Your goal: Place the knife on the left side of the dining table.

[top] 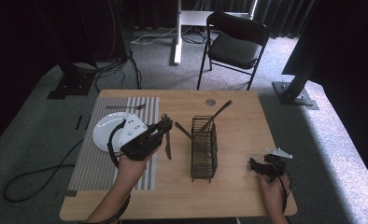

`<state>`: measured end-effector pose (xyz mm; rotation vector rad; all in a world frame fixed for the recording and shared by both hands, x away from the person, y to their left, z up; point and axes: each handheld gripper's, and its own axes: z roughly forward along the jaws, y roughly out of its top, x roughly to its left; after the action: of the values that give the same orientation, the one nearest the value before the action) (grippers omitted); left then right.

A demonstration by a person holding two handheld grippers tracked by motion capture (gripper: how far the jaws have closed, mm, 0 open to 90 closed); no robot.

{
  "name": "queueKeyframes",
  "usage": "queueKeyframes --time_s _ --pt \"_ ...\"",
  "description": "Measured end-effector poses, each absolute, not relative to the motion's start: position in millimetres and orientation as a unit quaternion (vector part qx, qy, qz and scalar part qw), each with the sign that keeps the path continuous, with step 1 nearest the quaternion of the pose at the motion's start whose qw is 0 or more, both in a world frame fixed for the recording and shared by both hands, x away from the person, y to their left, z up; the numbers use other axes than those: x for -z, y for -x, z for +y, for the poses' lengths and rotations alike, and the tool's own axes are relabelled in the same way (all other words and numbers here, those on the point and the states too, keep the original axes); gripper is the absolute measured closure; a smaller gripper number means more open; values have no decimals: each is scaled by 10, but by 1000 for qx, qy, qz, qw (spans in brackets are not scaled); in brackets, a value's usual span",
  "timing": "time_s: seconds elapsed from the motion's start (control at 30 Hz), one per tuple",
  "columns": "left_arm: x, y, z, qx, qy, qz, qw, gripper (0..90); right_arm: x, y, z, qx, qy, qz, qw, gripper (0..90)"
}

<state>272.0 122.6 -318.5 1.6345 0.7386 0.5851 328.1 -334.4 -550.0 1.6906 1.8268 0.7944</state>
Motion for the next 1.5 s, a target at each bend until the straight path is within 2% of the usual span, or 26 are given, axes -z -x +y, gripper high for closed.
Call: queueKeyframes --time_s 0.37,0.6,0.97,1.5 --pt "3477 -2799 1591 -274 -680 383 562 836 5500 -3281 -3343 -294 -625 674 261 121" --pt "3711 -2936 1753 -269 -665 423 553 836 5501 -3286 -3346 -294 -624 674 263 121" --pt "4018 -3156 1803 -281 -656 451 536 836 5501 -3284 -3345 -294 -625 674 262 122" --pt "4251 -3267 1815 -258 -639 475 548 835 5500 -3284 -3344 -293 -625 674 262 121"
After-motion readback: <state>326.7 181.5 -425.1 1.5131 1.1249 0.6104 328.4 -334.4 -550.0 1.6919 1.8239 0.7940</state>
